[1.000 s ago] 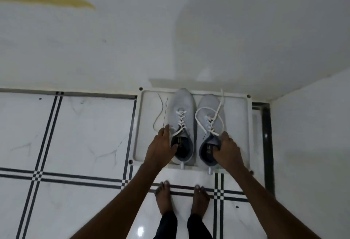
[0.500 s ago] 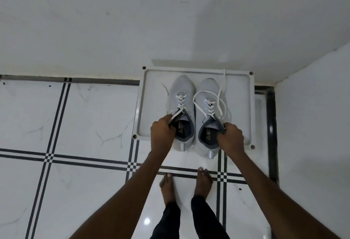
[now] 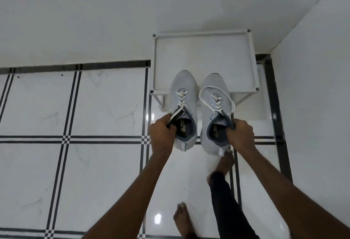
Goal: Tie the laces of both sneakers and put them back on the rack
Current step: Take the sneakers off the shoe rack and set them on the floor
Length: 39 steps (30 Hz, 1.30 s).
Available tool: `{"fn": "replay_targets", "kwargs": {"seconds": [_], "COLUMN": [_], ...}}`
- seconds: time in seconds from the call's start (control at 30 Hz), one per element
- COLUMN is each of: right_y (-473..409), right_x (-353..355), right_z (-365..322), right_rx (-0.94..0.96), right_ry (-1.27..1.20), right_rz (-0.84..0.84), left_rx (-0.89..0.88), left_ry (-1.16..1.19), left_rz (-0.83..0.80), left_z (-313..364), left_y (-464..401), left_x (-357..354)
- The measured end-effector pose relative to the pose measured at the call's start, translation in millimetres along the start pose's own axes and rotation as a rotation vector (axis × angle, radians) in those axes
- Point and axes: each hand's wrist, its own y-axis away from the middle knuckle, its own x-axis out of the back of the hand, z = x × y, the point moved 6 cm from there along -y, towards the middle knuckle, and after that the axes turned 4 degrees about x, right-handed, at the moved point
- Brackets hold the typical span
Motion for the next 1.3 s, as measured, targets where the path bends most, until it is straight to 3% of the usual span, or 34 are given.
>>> {"fn": "replay_targets", "kwargs": {"seconds": [0.17, 0.33, 0.73, 0.97, 1.17, 1.3], "right_y": [63, 77, -27, -54, -33, -19], "right_x": [-54, -132, -333, -374, -379, -428], "right_z": [60, 117, 265, 298, 226, 167], "right_rx": [-0.102, -0.164, -0.225, -0.251, 0.136, 0.362], "right_ry": [0.042, 0.057, 0.024, -0.036, 0.062, 0.015], "right_rz": [-0.045, -0.08, -0.001, 0.043, 0.387, 0.216], "left_rx": [0.069, 0.137, 0.175, 0.137, 0.171, 0.154], "left_ry": [-0.007, -0.038, -0.09, 0.022, 0.066, 0.091], "left_rz": [-0.043, -0.077, -0.054, 0.056, 0.129, 0.124], "left_z": [-73, -157, -332, -381, -409, -416], "left_y": [67, 86, 22, 6, 7, -2], "left_x": [-16, -75, -276, -315, -305, -300]}}
